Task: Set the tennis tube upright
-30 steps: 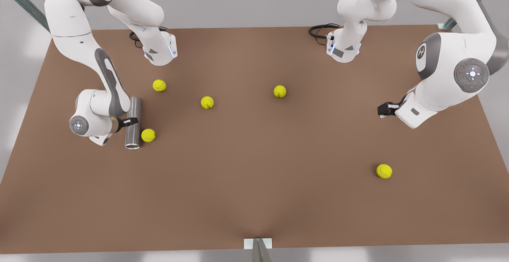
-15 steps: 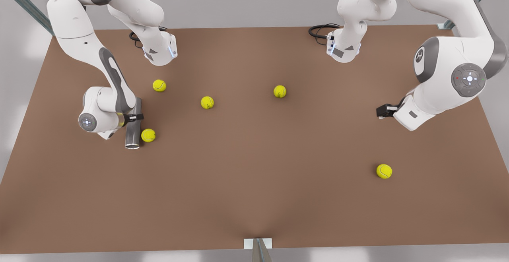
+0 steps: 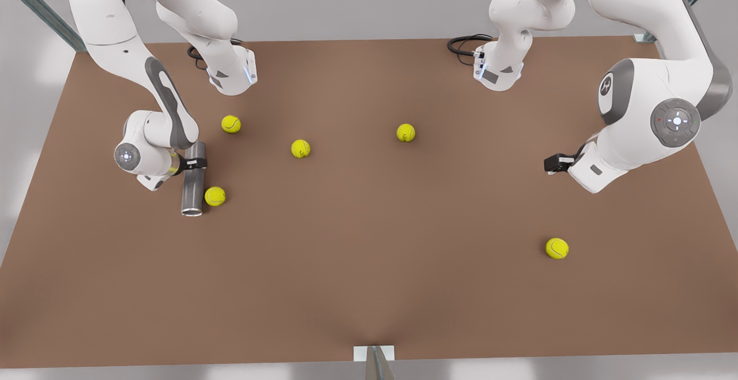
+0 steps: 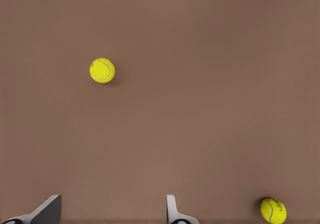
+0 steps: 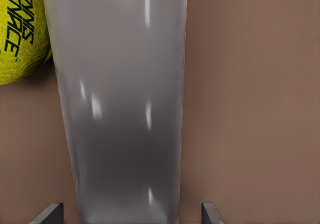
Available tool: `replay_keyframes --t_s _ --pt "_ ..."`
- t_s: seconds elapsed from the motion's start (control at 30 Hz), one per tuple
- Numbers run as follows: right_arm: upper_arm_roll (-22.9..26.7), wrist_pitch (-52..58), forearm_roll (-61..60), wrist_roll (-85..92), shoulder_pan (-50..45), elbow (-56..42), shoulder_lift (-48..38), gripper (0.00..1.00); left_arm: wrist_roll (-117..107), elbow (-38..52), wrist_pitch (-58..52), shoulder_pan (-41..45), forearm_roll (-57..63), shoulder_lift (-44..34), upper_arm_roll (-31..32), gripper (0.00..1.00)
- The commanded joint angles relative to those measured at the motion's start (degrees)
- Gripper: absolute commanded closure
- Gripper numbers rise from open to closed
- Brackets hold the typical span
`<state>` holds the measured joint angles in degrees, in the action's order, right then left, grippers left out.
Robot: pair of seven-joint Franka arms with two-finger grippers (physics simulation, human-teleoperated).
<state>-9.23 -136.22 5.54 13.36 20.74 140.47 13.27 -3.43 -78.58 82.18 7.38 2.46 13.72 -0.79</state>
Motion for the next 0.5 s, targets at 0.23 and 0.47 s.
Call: replay_keyframes --t_s 0.23,0.47 --pt "0.0 -1.8 0.0 0.0 -0.6 -0.4 2.5 0.00 0.0 0.0 0.0 0.0 0.0 0.0 0.0 0.00" --pt "0.0 -2.2 0.0 0.0 -0.6 -0.5 3.3 0.00 0.0 0.0 0.0 0.0 0.0 0.2 0.0 0.00"
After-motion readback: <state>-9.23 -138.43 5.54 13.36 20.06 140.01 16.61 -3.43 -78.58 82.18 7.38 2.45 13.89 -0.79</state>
